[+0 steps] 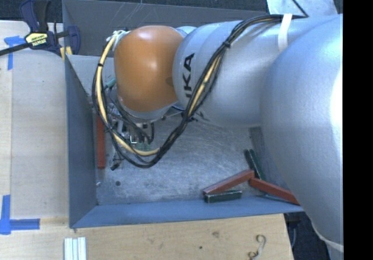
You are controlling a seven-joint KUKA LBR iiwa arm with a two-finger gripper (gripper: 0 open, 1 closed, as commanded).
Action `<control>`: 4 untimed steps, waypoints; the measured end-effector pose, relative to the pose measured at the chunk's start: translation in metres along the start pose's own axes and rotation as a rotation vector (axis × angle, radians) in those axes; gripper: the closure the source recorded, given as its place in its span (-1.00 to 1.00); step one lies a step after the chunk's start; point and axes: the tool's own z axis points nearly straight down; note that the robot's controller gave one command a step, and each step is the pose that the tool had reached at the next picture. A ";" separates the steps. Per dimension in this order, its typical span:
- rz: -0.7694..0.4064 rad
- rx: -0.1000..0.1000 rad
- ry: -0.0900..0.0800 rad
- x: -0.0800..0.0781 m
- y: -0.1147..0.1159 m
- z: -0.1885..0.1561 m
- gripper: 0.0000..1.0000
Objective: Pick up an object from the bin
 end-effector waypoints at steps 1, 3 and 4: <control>0.111 0.000 -0.008 -0.072 -0.042 0.103 -1.00; 0.496 -0.006 -0.013 -0.070 -0.049 0.067 -1.00; 0.797 -0.007 -0.011 -0.071 -0.030 0.098 -1.00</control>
Offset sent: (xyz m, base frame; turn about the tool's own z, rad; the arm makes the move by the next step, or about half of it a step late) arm 0.0699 -0.0384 -0.0995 0.1067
